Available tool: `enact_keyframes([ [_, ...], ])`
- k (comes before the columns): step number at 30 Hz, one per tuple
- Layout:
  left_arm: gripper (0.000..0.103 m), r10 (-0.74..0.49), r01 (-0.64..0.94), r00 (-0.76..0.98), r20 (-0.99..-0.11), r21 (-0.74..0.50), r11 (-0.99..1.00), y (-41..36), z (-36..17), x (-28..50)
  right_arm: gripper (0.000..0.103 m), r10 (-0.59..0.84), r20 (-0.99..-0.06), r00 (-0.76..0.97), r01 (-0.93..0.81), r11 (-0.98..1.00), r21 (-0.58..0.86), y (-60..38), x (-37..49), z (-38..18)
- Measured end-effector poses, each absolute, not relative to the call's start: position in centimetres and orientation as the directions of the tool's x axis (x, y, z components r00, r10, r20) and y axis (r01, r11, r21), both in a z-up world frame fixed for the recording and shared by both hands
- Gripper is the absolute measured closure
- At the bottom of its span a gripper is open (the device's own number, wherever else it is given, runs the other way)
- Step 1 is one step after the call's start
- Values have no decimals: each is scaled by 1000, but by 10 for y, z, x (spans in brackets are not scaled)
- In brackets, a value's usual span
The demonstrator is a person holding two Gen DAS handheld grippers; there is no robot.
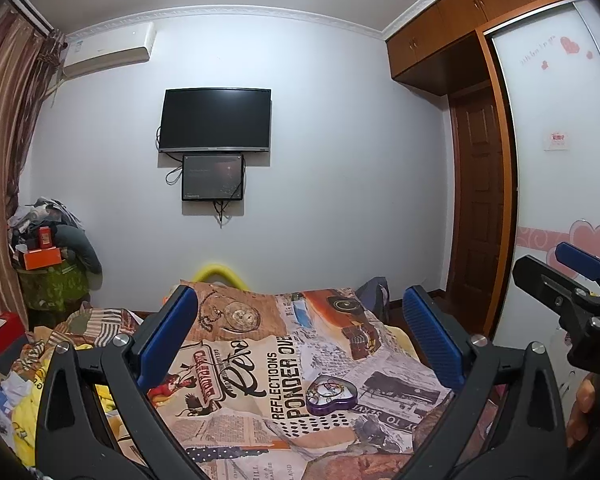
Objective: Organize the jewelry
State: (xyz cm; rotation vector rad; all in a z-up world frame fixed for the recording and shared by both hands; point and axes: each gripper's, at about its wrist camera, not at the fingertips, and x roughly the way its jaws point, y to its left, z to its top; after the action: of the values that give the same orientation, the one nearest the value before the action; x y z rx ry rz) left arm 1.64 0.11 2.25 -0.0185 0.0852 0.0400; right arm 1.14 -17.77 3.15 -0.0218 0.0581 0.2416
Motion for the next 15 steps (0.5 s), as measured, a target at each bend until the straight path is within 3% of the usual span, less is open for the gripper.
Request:
enact_keyframes([
  [15,0,13,-16,995,-99,-31,999,0,25,18,0,245,-65,967,-246,969,-10,-179,9,36],
])
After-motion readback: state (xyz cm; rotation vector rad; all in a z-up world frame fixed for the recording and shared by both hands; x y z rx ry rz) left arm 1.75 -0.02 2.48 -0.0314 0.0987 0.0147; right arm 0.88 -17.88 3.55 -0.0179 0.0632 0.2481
